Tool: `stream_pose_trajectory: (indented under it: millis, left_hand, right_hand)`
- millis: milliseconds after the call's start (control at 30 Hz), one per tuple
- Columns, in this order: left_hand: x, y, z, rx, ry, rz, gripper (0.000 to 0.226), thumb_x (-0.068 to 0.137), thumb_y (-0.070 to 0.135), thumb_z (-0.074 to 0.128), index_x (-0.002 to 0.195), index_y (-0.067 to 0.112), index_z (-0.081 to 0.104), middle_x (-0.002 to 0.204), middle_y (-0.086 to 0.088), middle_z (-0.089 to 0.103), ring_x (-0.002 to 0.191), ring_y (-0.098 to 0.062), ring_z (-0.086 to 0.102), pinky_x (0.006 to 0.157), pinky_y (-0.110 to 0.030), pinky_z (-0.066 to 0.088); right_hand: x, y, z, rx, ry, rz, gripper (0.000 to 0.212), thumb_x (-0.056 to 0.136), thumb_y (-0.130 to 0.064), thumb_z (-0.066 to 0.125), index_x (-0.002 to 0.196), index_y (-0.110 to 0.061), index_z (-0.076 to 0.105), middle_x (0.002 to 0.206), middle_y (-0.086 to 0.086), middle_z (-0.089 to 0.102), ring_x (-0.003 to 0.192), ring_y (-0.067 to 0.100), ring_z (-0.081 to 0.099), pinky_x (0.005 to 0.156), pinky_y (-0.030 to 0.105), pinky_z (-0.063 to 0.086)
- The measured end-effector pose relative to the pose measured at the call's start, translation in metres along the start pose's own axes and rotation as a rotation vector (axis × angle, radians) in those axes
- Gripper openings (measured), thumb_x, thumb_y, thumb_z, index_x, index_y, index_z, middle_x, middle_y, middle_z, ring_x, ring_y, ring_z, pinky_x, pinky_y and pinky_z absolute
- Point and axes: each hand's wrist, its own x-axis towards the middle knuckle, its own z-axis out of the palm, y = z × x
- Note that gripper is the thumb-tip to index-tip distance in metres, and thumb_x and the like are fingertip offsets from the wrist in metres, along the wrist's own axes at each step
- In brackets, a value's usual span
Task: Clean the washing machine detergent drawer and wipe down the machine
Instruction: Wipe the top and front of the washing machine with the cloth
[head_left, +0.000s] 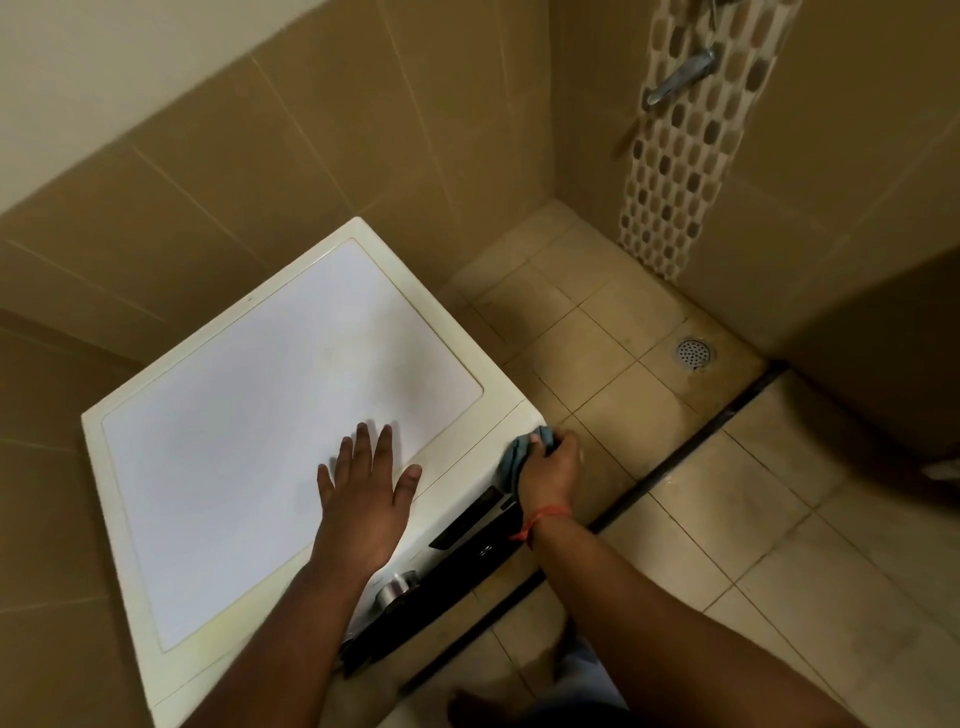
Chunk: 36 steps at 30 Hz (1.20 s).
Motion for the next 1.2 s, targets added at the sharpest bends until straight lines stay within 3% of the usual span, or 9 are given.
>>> stream_pose_trajectory:
  millis: [133, 233, 367, 467, 733, 800, 933, 1100, 1200]
  left_hand:
    - [0.003, 0.007, -0.001, 0.001, -0.002, 0.009, 0.075, 0.089, 0.060, 0.005, 0.155, 0.024, 0.003, 0.164, -0.006, -0.002, 0.151, -0.025, -0.002, 0.119, -0.049, 0.000]
    - [0.004, 0.015, -0.001, -0.029, 0.005, -0.005, 0.076, 0.089, 0.059, 0.005, 0.155, 0.023, 0.003, 0.164, -0.006, -0.001, 0.151, -0.025, 0.000, 0.119, -0.049, 0.001]
    - [0.004, 0.024, 0.000, -0.029, -0.013, 0.008, 0.075, 0.089, 0.059, 0.005, 0.155, 0.025, 0.002, 0.164, -0.005, -0.004, 0.151, -0.025, -0.002, 0.119, -0.048, -0.001]
    - [0.008, 0.027, 0.000, -0.014, -0.015, 0.009, 0.075, 0.089, 0.059, 0.005, 0.155, 0.025, 0.002, 0.164, -0.005, -0.004, 0.151, -0.025, -0.002, 0.119, -0.048, -0.001]
    - [0.011, 0.031, -0.006, 0.045, -0.023, 0.023, 0.074, 0.089, 0.061, 0.004, 0.155, 0.027, -0.002, 0.163, -0.004, -0.008, 0.151, -0.024, -0.005, 0.119, -0.048, -0.002]
    - [0.007, 0.023, -0.009, 0.024, 0.004, 0.052, 0.074, 0.089, 0.061, 0.004, 0.155, 0.027, -0.001, 0.163, -0.004, -0.008, 0.151, -0.024, -0.004, 0.119, -0.048, -0.003]
    - [0.000, 0.001, -0.008, -0.050, 0.007, -0.007, 0.080, 0.085, 0.062, 0.002, 0.155, 0.024, 0.001, 0.163, -0.006, -0.006, 0.151, -0.025, -0.003, 0.119, -0.048, -0.002]
    - [-0.013, -0.030, 0.007, -0.038, -0.005, 0.000, 0.080, 0.086, 0.062, 0.002, 0.155, 0.024, 0.001, 0.164, -0.007, -0.005, 0.151, -0.026, -0.001, 0.119, -0.051, 0.001]
    - [-0.022, -0.050, 0.010, -0.049, -0.003, 0.028, 0.079, 0.086, 0.062, 0.004, 0.156, 0.024, 0.001, 0.163, -0.006, -0.006, 0.151, -0.024, -0.004, 0.119, -0.050, -0.001]
  right_hand:
    - [0.039, -0.014, -0.017, 0.069, -0.047, 0.092, 0.020, 0.101, -0.022, 0.045, 0.115, -0.017, 0.059, 0.108, 0.004, 0.061, 0.094, 0.020, 0.059, 0.079, 0.033, 0.051]
    - [0.050, -0.030, -0.026, -0.053, -0.196, -0.005, 0.021, 0.101, -0.026, 0.047, 0.112, -0.022, 0.064, 0.105, 0.002, 0.064, 0.092, 0.019, 0.060, 0.085, 0.043, 0.056]
    - [0.026, -0.033, -0.027, -0.377, -0.245, -0.547, 0.016, 0.093, -0.018, 0.060, 0.108, -0.020, 0.064, 0.111, -0.007, 0.057, 0.105, 0.013, 0.048, 0.092, 0.025, 0.040]
    - [0.018, -0.024, -0.016, -0.618, -0.142, -0.970, 0.019, 0.083, -0.002, 0.064, 0.100, -0.010, 0.068, 0.110, 0.005, 0.061, 0.104, 0.023, 0.052, 0.090, 0.028, 0.041]
    - [-0.023, 0.003, 0.001, -0.784, -0.512, -1.467, 0.028, 0.081, -0.009, 0.067, 0.109, -0.014, 0.069, 0.117, 0.005, 0.062, 0.110, 0.024, 0.053, 0.093, 0.035, 0.048]
    - [-0.003, 0.004, -0.014, -0.751, -0.390, -1.379, 0.029, 0.085, -0.011, 0.065, 0.113, -0.014, 0.065, 0.123, 0.005, 0.058, 0.117, 0.023, 0.047, 0.098, 0.035, 0.046]
    - [0.019, -0.002, -0.031, -0.447, -0.081, -0.689, 0.031, 0.091, -0.009, 0.059, 0.121, -0.015, 0.058, 0.126, 0.004, 0.049, 0.116, 0.022, 0.046, 0.094, 0.026, 0.041]
    - [0.010, 0.015, -0.003, -0.067, -0.048, -0.044, 0.021, 0.101, -0.018, 0.043, 0.107, -0.029, 0.060, 0.117, 0.006, 0.057, 0.100, 0.022, 0.057, 0.082, 0.033, 0.052]
    - [-0.001, 0.021, 0.004, -0.129, -0.096, 0.097, 0.033, 0.101, -0.015, 0.039, 0.132, -0.014, 0.048, 0.115, 0.011, 0.055, 0.082, 0.018, 0.054, 0.071, 0.027, 0.052]
